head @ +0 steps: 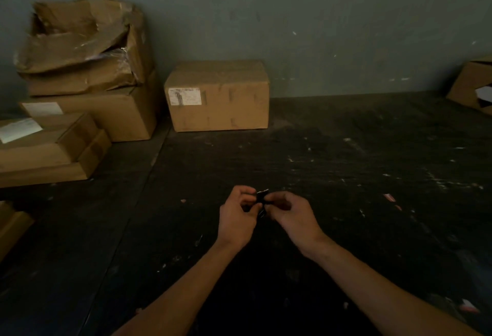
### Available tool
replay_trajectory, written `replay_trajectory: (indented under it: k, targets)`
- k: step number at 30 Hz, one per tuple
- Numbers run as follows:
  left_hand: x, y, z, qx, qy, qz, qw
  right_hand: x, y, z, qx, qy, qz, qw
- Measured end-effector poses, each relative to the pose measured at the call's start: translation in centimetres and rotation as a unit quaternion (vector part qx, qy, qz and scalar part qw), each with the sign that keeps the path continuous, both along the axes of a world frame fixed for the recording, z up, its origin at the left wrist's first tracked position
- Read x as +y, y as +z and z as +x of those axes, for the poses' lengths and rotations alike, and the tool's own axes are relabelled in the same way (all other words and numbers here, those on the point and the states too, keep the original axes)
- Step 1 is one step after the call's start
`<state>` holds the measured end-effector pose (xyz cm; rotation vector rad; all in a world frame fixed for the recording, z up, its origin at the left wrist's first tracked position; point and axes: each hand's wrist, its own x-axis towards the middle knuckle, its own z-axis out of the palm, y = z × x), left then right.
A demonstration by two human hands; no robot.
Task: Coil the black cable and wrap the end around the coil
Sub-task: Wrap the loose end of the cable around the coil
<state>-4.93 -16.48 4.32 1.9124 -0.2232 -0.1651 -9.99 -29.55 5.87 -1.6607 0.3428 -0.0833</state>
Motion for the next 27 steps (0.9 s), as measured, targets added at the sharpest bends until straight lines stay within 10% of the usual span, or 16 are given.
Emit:
replay_trajectory:
  k: [10, 27]
  targets:
    - [0.5, 0.2, 0.3, 0.071, -0.097, 0.053, 0.991, -1.1, -1.1, -0.9, -0.085, 0.065, -0.368, 0.924]
    - [1.2, 0.2, 0.2, 0.08, -0.14, 0.076, 0.984, -0.8, -1.5, -1.0, -0.02, 0.045, -0.262, 0.964]
